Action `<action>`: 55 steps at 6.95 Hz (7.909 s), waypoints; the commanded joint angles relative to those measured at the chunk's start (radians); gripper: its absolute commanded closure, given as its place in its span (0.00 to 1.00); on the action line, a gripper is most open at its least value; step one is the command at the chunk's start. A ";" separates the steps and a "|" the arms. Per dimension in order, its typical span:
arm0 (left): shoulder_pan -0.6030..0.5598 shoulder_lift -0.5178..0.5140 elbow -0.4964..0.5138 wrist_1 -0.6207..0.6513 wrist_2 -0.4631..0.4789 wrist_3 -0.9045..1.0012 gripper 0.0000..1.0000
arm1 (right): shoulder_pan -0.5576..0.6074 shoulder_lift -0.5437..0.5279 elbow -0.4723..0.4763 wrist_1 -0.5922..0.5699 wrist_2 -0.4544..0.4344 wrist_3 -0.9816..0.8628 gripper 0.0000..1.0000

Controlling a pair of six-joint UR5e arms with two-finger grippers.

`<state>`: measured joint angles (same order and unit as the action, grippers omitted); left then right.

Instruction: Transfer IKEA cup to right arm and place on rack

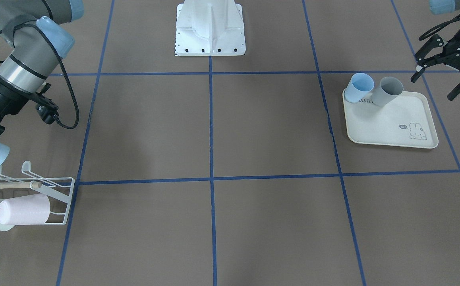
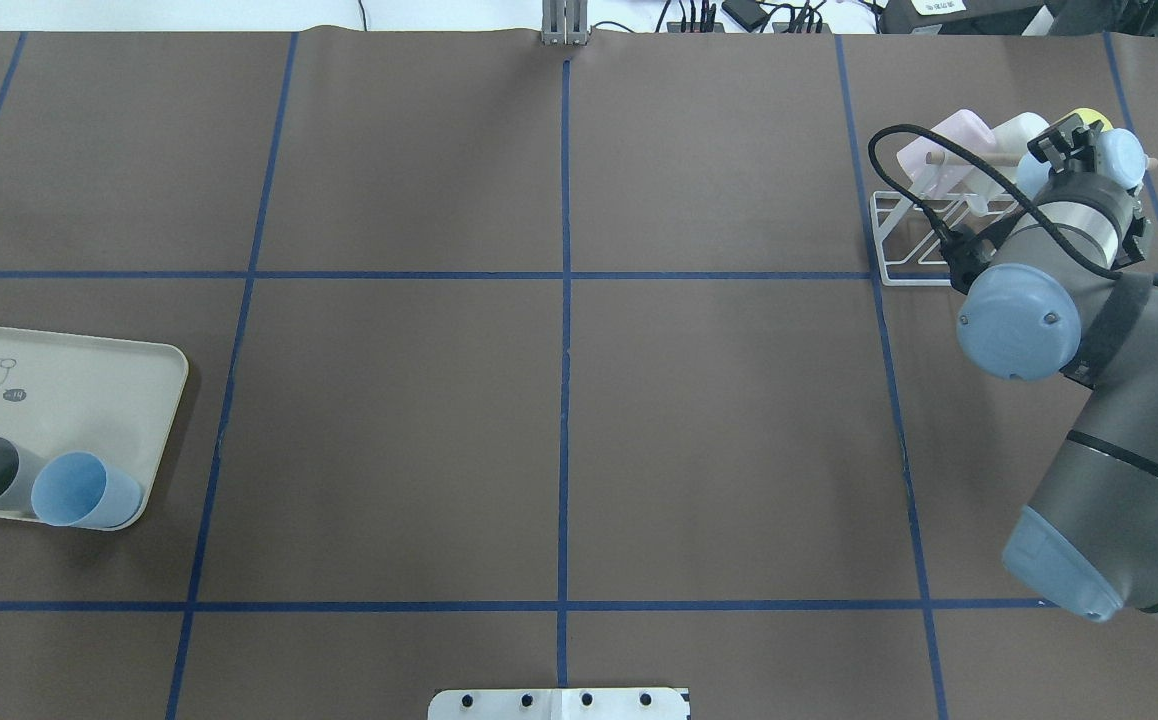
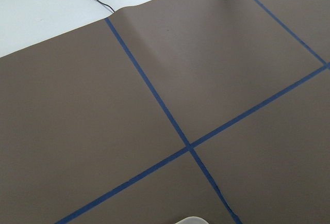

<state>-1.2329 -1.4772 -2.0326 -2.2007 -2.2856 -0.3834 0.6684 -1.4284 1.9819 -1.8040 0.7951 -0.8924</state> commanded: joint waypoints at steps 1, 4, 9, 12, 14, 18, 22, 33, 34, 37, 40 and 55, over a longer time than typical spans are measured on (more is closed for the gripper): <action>0.001 0.000 0.002 -0.001 -0.005 0.000 0.00 | -0.015 -0.001 -0.032 0.000 -0.013 0.013 1.00; 0.001 0.000 0.005 -0.001 -0.005 0.000 0.00 | -0.023 0.012 -0.075 0.000 -0.011 0.004 0.99; 0.001 0.000 0.005 -0.001 -0.005 0.000 0.00 | -0.027 0.016 -0.106 0.002 -0.010 -0.005 0.83; 0.001 0.000 0.002 -0.001 -0.005 -0.002 0.00 | -0.038 0.017 -0.124 0.005 -0.013 0.001 0.12; 0.001 0.000 0.003 -0.001 -0.005 0.000 0.00 | -0.038 0.037 -0.124 0.003 -0.013 0.003 0.01; 0.006 0.023 0.002 -0.022 0.014 0.006 0.00 | -0.033 0.146 0.010 0.003 0.161 0.204 0.01; 0.080 0.130 0.002 -0.080 0.091 -0.003 0.00 | -0.036 0.134 0.121 0.228 0.543 1.022 0.01; 0.432 0.360 0.241 -0.623 0.284 -0.262 0.00 | -0.087 0.169 0.155 0.494 0.727 1.400 0.00; 0.432 0.350 0.259 -0.623 0.293 -0.262 0.00 | -0.087 0.167 0.153 0.494 0.725 1.400 0.00; 0.434 0.322 0.302 -0.623 0.293 -0.270 0.02 | -0.089 0.166 0.150 0.494 0.724 1.400 0.00; 0.434 0.302 0.338 -0.625 0.305 -0.264 0.24 | -0.095 0.166 0.147 0.494 0.724 1.400 0.00; 0.131 -0.122 0.038 -0.369 -0.070 -0.775 1.00 | -0.263 0.193 -0.169 1.291 0.727 1.260 0.01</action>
<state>-1.1388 -1.5004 -1.9812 -2.5731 -2.3191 -1.0125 0.4228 -1.2400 1.8366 -0.6014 1.5140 0.4498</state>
